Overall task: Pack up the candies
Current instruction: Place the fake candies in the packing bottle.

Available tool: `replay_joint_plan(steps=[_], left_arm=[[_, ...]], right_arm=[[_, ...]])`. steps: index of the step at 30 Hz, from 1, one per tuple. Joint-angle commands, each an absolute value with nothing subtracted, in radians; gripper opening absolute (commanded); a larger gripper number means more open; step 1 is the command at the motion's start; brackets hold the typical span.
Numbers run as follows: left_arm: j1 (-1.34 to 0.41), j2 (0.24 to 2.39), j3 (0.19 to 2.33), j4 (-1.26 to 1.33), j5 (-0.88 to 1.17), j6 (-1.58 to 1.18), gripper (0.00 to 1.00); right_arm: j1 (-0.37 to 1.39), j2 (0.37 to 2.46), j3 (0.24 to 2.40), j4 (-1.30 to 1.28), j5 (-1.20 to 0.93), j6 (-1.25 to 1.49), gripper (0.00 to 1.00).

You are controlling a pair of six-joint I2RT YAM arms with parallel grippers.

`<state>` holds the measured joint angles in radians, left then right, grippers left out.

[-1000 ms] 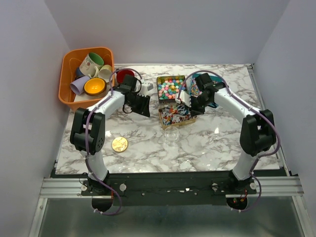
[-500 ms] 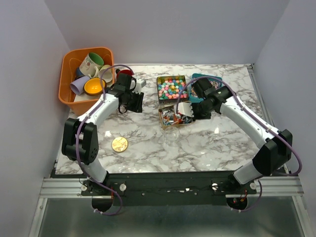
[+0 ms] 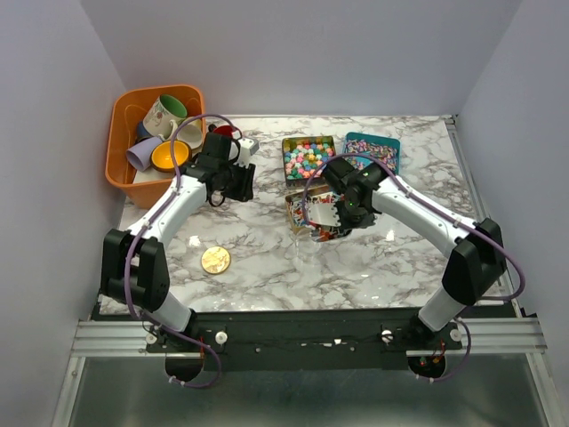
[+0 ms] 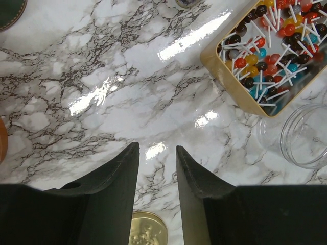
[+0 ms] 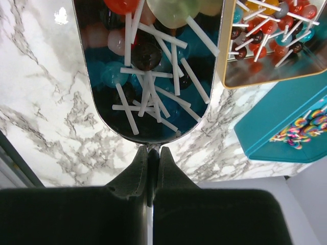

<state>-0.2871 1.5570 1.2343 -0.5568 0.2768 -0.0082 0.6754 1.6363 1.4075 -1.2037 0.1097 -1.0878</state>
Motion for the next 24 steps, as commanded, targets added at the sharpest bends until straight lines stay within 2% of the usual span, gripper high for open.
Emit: replay_joint_plan(steps=[1, 9, 24], left_arm=[[-0.281, 1.517, 1.207, -0.522, 0.242, -0.009, 0.46], [-0.281, 1.519, 1.203, -0.515, 0.236, -0.014, 0.49], [-0.281, 1.522, 1.224, -0.518, 0.245, -0.028, 0.50]], right_arm=[[0.719, 1.667, 1.476, -1.259, 0.221, -1.071, 0.01], [0.791, 1.712, 1.505, -1.308, 0.342, -1.071, 0.01], [0.850, 1.756, 1.545, -1.368, 0.465, -1.069, 0.01]])
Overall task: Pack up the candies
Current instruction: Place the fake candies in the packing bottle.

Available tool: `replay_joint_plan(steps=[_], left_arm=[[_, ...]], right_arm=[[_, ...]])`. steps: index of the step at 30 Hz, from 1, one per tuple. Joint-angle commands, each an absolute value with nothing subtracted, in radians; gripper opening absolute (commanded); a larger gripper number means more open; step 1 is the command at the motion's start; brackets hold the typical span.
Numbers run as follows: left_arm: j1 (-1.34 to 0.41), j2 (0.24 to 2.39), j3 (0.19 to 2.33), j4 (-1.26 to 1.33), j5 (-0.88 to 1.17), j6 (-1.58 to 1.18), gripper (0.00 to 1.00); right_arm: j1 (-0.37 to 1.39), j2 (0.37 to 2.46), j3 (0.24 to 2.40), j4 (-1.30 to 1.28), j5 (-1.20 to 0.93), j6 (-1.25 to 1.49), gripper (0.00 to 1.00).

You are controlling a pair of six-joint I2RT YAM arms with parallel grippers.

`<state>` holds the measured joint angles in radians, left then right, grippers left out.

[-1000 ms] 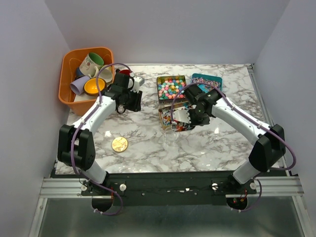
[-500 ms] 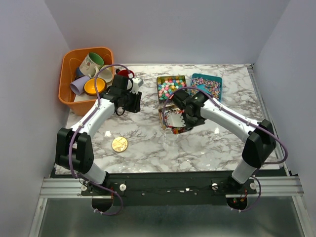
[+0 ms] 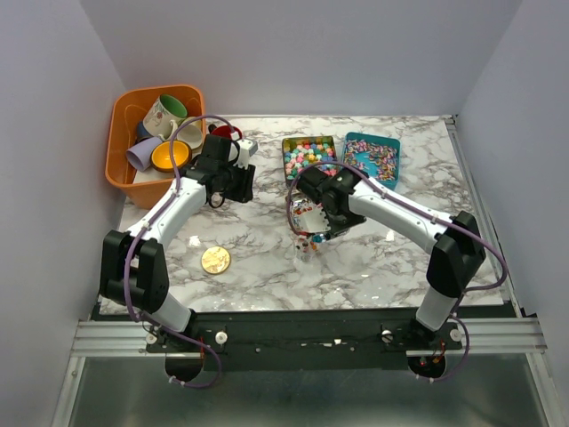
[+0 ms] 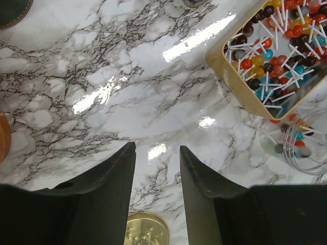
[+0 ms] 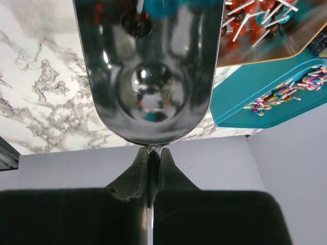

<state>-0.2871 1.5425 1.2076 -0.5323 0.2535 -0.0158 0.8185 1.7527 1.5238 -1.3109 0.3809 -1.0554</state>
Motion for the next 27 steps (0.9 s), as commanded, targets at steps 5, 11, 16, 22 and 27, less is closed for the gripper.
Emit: replay_joint_plan(steps=[5, 11, 16, 22, 27], left_arm=[[-0.281, 1.520, 1.227, -0.518, 0.249, -0.031, 0.51], [-0.281, 1.517, 1.239, -0.522, 0.253, -0.041, 0.54], [-0.281, 1.490, 1.226, -0.522, 0.287, -0.048, 0.55], [-0.252, 1.425, 1.158, -0.451, 0.564, -0.086, 0.57], [-0.241, 1.423, 1.147, -0.391, 0.762, -0.136, 0.56]], right_arm=[[0.890, 1.753, 1.531, -1.382, 0.512, -1.068, 0.01], [0.904, 1.759, 1.545, -1.423, 0.560, -1.046, 0.01], [0.897, 1.743, 1.600, -1.453, 0.508, -1.006, 0.01], [0.790, 1.749, 1.781, -1.436, 0.172, -0.847, 0.01], [0.752, 1.715, 1.703, -1.249, 0.095, -0.871, 0.01]])
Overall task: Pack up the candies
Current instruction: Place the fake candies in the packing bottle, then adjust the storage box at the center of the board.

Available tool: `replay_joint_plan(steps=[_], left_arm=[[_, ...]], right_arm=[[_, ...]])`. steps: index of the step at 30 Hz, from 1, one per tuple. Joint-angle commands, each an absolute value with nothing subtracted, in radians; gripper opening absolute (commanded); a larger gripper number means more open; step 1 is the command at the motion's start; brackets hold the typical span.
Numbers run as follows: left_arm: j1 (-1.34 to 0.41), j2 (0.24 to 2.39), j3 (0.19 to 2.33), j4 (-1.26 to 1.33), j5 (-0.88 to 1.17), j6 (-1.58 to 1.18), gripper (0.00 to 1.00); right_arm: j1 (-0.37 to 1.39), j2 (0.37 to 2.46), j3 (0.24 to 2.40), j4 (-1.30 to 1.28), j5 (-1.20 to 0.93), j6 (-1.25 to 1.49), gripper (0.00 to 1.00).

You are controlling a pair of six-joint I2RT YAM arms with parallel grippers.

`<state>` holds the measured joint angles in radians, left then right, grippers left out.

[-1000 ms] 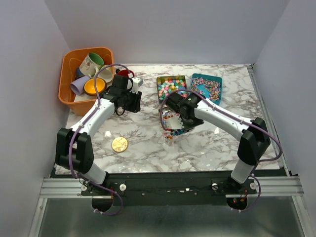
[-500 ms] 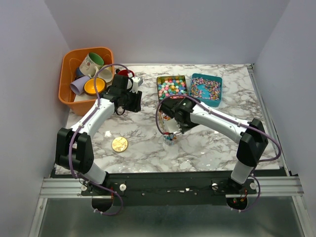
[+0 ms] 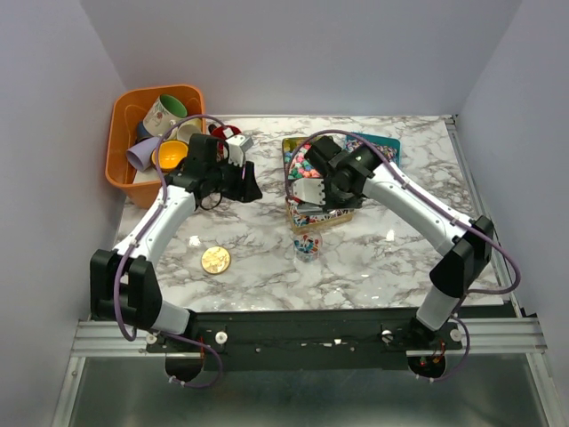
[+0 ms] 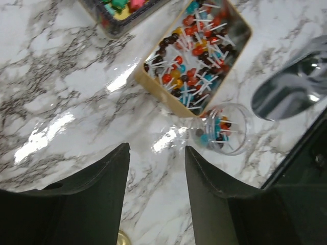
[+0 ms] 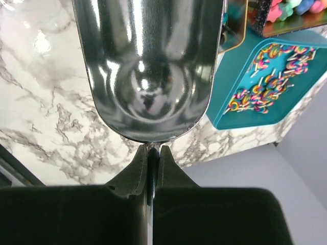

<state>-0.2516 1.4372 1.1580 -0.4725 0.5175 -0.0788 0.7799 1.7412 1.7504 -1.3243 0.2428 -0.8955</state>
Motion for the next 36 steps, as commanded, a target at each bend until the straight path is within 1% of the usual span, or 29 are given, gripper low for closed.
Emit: replay_joint_plan(steps=[1, 2, 3, 5, 6, 9, 14, 17, 19, 20, 21, 22, 24, 25, 28, 29, 30, 32, 33, 35, 36], left_arm=[[-0.241, 1.446, 1.170, -0.388, 0.778, -0.149, 0.53], [-0.241, 1.462, 1.181, -0.385, 0.811, -0.162, 0.49], [-0.242, 1.479, 1.192, -0.382, 0.833, -0.176, 0.40], [-0.242, 1.532, 1.213, -0.353, 0.888, -0.231, 0.27], [-0.242, 1.551, 1.221, -0.345, 0.902, -0.248, 0.16], [-0.245, 1.618, 1.252, -0.315, 0.934, -0.311, 0.08], [-0.259, 1.713, 1.319, -0.302, 0.930, -0.336, 0.08], [-0.264, 1.778, 1.362, -0.317, 0.873, -0.325, 0.07], [-0.267, 1.837, 1.426, -0.354, 0.760, -0.276, 0.23], [-0.267, 1.860, 1.454, -0.362, 0.738, -0.253, 0.30], [-0.268, 1.888, 1.485, -0.370, 0.727, -0.212, 0.42], [-0.276, 1.945, 1.556, -0.385, 0.713, -0.186, 0.46], [-0.290, 2.003, 1.642, -0.417, 0.692, -0.141, 0.51], [-0.302, 2.066, 1.743, -0.475, 0.672, -0.096, 0.52], [-0.339, 2.198, 1.947, -0.605, 0.566, -0.083, 0.51], [-0.356, 2.216, 1.968, -0.612, 0.481, -0.115, 0.50], [-0.362, 2.224, 1.968, -0.604, 0.445, -0.127, 0.48], [-0.374, 2.243, 1.957, -0.575, 0.378, -0.162, 0.46], [-0.388, 2.256, 1.965, -0.583, 0.282, -0.173, 0.43], [-0.403, 2.287, 1.980, -0.597, 0.184, -0.198, 0.41], [-0.414, 2.293, 1.983, -0.598, 0.149, -0.209, 0.36]], right_arm=[[0.752, 1.717, 1.697, -1.232, 0.094, -0.874, 0.01], [0.752, 1.742, 1.724, -1.224, 0.084, -0.871, 0.01], [0.750, 1.758, 1.752, -1.227, 0.057, -0.867, 0.01], [0.749, 1.807, 1.822, -1.224, 0.032, -0.858, 0.01], [0.749, 1.822, 1.842, -1.220, 0.016, -0.854, 0.01], [0.747, 1.867, 1.916, -1.215, 0.005, -0.841, 0.01], [0.739, 1.885, 1.943, -1.204, -0.032, -0.819, 0.01], [0.716, 1.868, 1.945, -1.187, -0.045, -0.778, 0.01], [0.677, 1.847, 1.925, -1.164, -0.006, -0.747, 0.01], [0.655, 1.835, 1.918, -1.152, 0.023, -0.736, 0.01], [0.629, 1.822, 1.910, -1.134, 0.028, -0.710, 0.01], [0.576, 1.815, 1.904, -1.129, 0.025, -0.701, 0.01], [0.523, 1.795, 1.879, -1.131, 0.017, -0.681, 0.01], [0.478, 1.789, 1.865, -1.134, 0.014, -0.678, 0.01], [0.407, 1.770, 1.818, -1.128, 0.008, -0.664, 0.01], [0.396, 1.766, 1.807, -1.126, 0.005, -0.661, 0.01], [0.385, 1.761, 1.793, -1.123, 0.006, -0.660, 0.01], [0.365, 1.756, 1.783, -1.120, 0.005, -0.660, 0.01], [0.361, 1.755, 1.778, -1.121, 0.005, -0.660, 0.01], [0.344, 1.755, 1.778, -1.126, 0.005, -0.660, 0.01], [0.339, 1.753, 1.778, -1.129, 0.005, -0.658, 0.01]])
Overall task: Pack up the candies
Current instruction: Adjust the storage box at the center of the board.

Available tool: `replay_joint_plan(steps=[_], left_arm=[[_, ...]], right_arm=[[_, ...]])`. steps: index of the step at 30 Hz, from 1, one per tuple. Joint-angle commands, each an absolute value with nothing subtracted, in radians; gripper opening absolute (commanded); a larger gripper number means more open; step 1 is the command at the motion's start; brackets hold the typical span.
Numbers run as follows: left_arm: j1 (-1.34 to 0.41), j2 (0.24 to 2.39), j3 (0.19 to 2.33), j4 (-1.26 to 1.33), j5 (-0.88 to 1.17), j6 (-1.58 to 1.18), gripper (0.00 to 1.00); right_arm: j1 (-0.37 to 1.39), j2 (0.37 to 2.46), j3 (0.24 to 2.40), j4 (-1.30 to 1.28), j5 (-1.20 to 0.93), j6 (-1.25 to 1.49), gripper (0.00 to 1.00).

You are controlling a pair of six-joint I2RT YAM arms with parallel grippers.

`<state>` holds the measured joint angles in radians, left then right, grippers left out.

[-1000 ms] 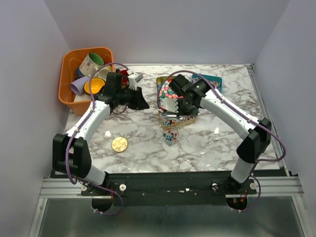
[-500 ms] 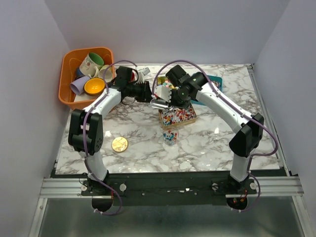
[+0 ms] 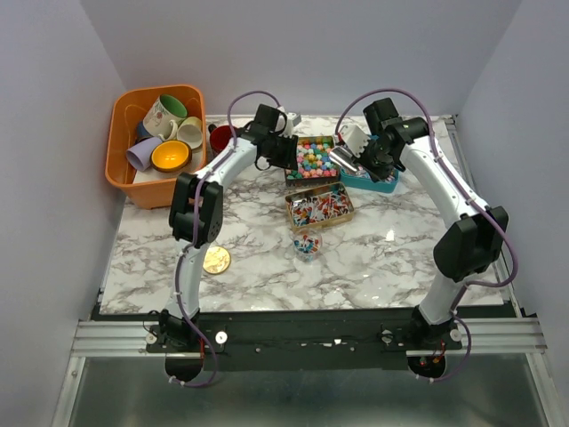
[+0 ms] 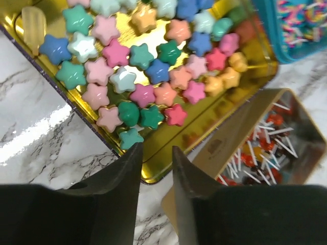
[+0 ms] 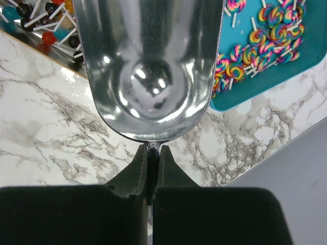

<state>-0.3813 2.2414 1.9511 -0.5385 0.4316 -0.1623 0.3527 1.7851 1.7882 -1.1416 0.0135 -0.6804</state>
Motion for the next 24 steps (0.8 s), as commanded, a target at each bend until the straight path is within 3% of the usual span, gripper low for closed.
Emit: replay_joint_plan(steps=[1, 9, 24], left_arm=[[-0.417, 2.305, 1.990, -0.604, 0.097, -0.215, 0.35], [-0.456, 2.318, 1.959, -0.620, 0.083, -0.187, 0.33], [-0.525, 2.139, 1.591, -0.525, 0.101, -0.081, 0.27]], right_arm=[[0.330, 1.753, 1.773, -1.131, -0.021, -0.658, 0.01], [0.290, 1.766, 1.747, -1.144, -0.064, -0.660, 0.01], [0.288, 1.845, 1.850, -1.170, -0.098, -0.759, 0.01]])
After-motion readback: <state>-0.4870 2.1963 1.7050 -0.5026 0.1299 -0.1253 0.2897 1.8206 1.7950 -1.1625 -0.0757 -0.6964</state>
